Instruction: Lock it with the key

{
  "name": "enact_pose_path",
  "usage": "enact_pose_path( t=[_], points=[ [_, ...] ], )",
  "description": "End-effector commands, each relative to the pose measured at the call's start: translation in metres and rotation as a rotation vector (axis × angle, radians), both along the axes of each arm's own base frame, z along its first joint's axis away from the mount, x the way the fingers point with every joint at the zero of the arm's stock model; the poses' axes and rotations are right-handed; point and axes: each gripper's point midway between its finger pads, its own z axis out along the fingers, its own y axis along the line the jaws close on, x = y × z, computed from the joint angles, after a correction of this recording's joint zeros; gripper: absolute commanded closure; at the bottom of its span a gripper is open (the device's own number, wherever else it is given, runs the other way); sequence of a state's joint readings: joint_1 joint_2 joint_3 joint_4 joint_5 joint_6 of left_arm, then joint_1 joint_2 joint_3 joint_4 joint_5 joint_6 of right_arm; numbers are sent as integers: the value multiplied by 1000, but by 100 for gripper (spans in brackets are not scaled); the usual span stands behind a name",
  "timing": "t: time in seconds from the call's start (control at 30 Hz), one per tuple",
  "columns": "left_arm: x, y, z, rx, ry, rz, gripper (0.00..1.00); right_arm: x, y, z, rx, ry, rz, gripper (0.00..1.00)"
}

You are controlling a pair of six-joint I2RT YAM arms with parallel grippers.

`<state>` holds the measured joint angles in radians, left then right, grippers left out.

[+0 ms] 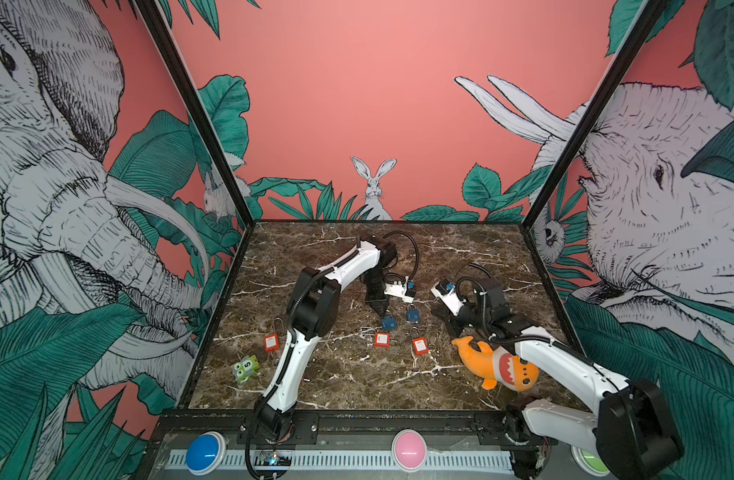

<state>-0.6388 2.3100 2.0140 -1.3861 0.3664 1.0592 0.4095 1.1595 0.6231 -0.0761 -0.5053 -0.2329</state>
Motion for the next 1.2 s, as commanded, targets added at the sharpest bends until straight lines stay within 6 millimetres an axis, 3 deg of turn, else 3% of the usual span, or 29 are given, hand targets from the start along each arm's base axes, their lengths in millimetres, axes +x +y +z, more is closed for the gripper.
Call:
enact_pose_path(
  t=[0.0, 0.23, 0.8, 0.93, 1.17],
  points=[
    [13, -2, -8, 20, -60, -10, 86, 2, 3, 2, 28, -5, 2, 100],
    [29, -5, -20, 40, -117, -1, 79, 5, 7, 3, 57, 4, -3, 100],
    [51, -21, -25, 9, -195, 20, 75, 9, 22, 3, 72, 53, 5, 100],
    [58, -25, -15, -18, -232, 37, 75, 9, 24, 2, 71, 70, -3, 100],
    [89, -30, 28, -133, -379, 150, 74, 6, 30, 2, 69, 88, -21, 100]
  ],
)
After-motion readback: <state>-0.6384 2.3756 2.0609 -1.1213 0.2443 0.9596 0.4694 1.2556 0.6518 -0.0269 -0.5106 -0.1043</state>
